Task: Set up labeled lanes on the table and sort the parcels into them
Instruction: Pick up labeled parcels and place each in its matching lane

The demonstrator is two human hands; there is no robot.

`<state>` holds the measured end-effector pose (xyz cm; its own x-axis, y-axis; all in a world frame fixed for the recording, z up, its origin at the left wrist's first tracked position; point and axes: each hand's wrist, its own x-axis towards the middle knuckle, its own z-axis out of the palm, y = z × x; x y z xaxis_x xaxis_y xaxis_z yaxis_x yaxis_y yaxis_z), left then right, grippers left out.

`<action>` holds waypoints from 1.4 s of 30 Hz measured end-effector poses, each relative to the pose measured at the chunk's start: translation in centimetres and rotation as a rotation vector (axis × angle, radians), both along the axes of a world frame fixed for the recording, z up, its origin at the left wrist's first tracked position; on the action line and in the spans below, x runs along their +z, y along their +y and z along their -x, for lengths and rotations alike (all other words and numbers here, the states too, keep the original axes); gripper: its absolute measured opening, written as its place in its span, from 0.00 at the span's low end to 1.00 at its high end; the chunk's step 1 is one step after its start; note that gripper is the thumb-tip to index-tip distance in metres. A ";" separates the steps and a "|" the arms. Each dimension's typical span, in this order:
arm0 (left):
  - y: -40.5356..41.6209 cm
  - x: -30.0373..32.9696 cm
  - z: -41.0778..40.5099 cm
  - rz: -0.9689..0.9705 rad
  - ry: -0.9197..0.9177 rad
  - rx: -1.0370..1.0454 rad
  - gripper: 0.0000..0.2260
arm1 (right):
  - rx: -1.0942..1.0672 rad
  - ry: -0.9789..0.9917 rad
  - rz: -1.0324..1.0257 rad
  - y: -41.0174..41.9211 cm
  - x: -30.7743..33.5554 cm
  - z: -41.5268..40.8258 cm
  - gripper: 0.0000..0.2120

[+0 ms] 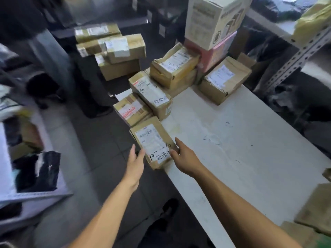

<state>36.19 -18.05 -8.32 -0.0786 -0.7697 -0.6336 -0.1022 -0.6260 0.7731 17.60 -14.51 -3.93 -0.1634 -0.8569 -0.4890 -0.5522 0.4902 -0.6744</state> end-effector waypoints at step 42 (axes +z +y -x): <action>13.5 22.5 27.2 0.163 0.417 -0.882 0.33 | -1.047 -0.570 0.647 25.6 19.2 18.7 0.19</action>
<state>8.99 -4.56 14.14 -0.8586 -0.4034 -0.3164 -0.1810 -0.3390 0.9232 -1.06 11.08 15.25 -0.7865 -0.5568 -0.2673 0.3118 0.0156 -0.9500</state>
